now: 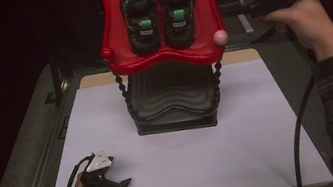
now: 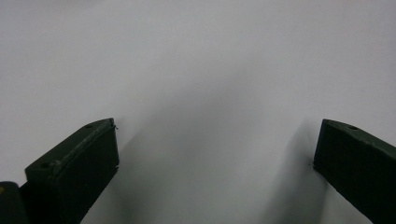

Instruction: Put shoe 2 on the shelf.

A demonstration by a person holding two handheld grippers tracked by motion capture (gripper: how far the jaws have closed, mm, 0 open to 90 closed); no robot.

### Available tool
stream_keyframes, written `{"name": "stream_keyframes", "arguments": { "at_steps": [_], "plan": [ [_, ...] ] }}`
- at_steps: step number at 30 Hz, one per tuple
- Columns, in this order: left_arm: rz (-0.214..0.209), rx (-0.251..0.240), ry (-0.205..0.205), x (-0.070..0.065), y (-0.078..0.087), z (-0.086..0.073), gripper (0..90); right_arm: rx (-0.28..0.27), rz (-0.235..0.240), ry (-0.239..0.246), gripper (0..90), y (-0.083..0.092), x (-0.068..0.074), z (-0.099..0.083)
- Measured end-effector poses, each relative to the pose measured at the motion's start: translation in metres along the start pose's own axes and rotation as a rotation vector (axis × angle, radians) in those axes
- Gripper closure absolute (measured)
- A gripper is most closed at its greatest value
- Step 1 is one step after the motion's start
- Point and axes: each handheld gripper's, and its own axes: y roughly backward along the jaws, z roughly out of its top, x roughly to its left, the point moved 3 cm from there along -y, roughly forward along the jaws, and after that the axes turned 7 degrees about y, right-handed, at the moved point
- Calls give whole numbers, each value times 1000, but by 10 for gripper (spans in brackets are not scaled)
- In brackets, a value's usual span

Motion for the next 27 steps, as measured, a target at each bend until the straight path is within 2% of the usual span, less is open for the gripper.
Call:
{"name": "stream_keyframes", "arguments": {
  "at_steps": [5,12,19,23,27],
  "plan": [
    [0,0,0,0,0,0,0,13,-28,-20,256,18,10,-29],
    [-1,3,-1,0,0,0,0,39,-66,-46,230,30,25,-65],
    [-1,1,2,0,0,0,0,71,-91,-90,188,29,44,-109],
    [-1,-1,3,0,0,0,0,119,-127,-110,173,22,57,-137],
    [1,-3,3,0,0,0,0,149,-130,-139,144,13,71,-163]
  ]
}}
